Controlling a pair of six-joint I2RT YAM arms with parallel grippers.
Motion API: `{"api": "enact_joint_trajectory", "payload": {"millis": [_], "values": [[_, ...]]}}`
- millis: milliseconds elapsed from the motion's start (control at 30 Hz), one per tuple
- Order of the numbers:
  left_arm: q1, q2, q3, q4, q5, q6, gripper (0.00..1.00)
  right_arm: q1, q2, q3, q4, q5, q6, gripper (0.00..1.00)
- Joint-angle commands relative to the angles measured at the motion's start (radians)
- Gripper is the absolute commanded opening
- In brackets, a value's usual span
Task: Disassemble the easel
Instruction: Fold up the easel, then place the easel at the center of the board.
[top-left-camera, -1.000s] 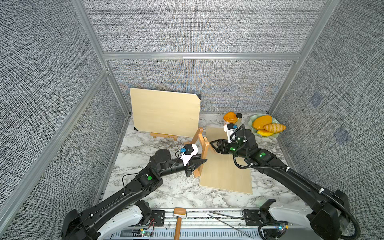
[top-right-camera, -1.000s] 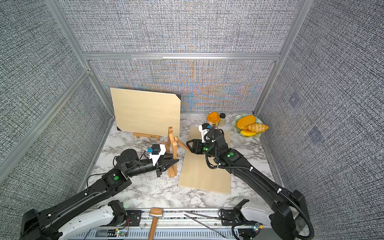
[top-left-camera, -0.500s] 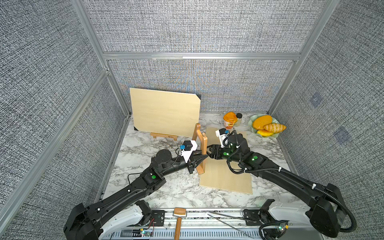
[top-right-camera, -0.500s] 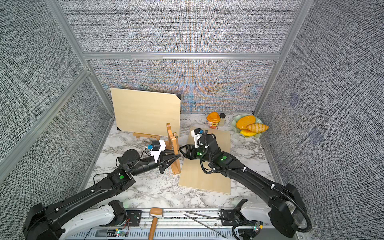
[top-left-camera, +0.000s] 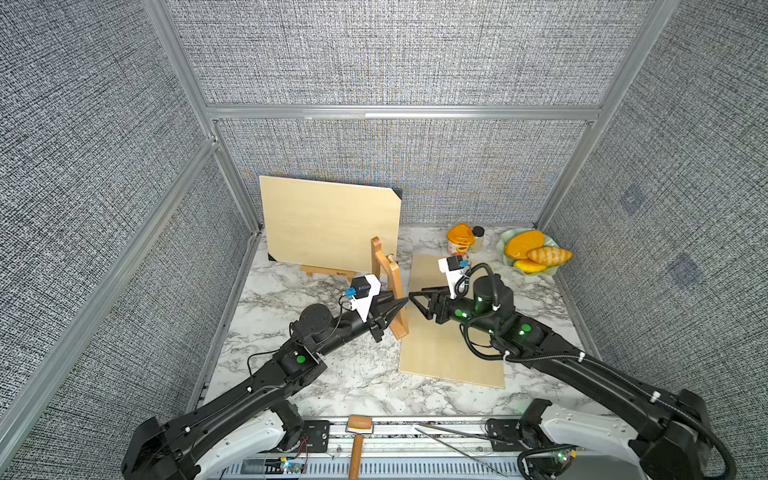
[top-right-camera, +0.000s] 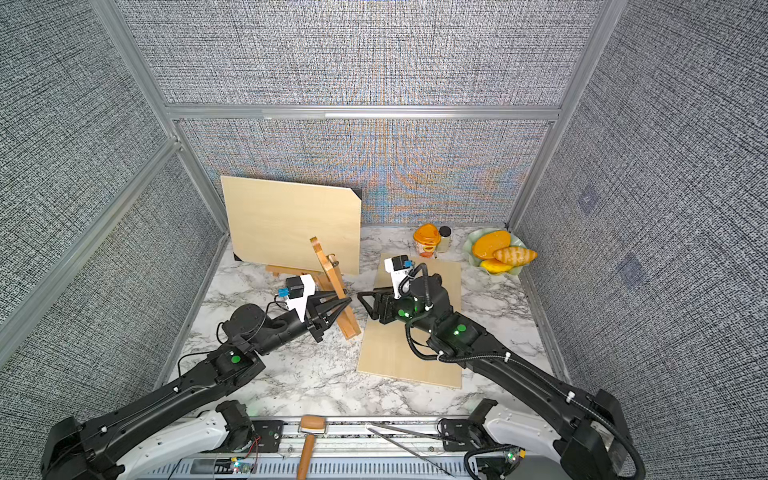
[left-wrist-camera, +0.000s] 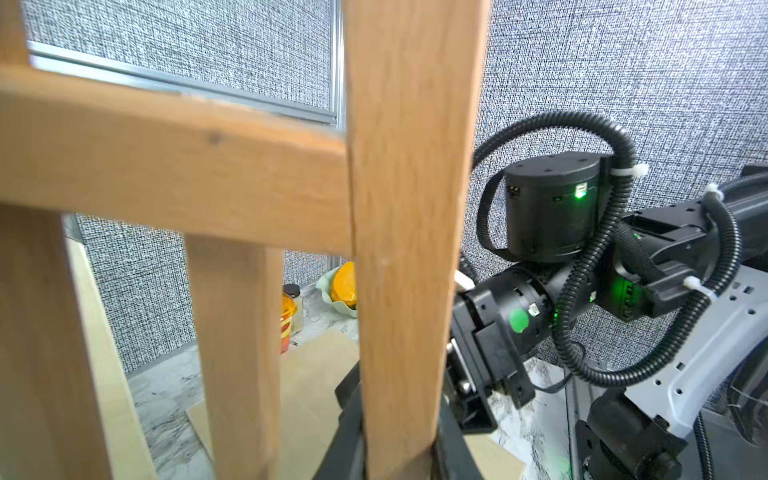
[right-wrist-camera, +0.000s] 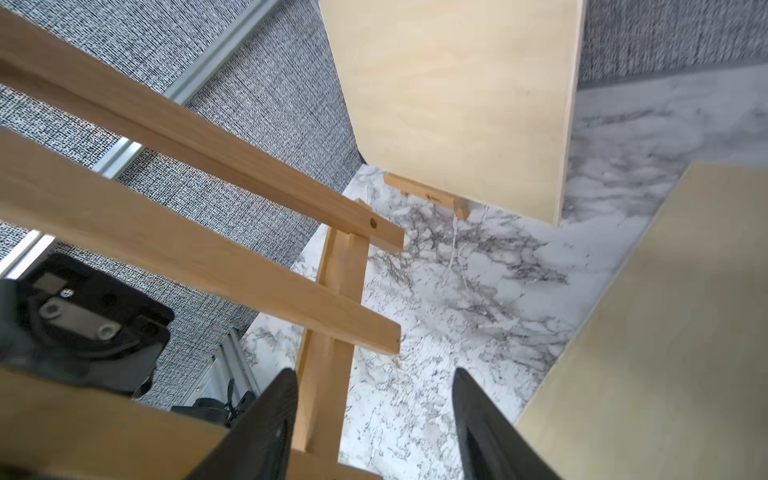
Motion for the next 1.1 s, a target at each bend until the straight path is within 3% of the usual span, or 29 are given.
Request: {"api": "enact_joint_trajectory", "payload": {"millis": [0, 233, 500, 800, 1067], "values": [[0.000, -0.030, 0.000, 0.046, -0.041, 0.004, 0.00, 0.002, -0.057, -0.006, -0.033, 0.068, -0.118, 0.62], [0.000, -0.088, 0.008, -0.047, -0.221, -0.079, 0.00, 0.058, -0.162, -0.086, 0.020, 0.098, -0.289, 0.64], [-0.001, -0.064, 0.116, -0.222, -0.384, -0.200, 0.00, 0.246, -0.011, -0.017, 0.049, 0.202, -0.486, 0.66], [0.000, -0.040, 0.144, -0.240, -0.369, -0.241, 0.00, 0.296, 0.148, 0.086, 0.188, 0.242, -0.527, 0.66], [0.000, -0.034, 0.153, -0.235, -0.335, -0.233, 0.00, 0.299, 0.210, 0.139, 0.150, 0.299, -0.513, 0.59]]}}
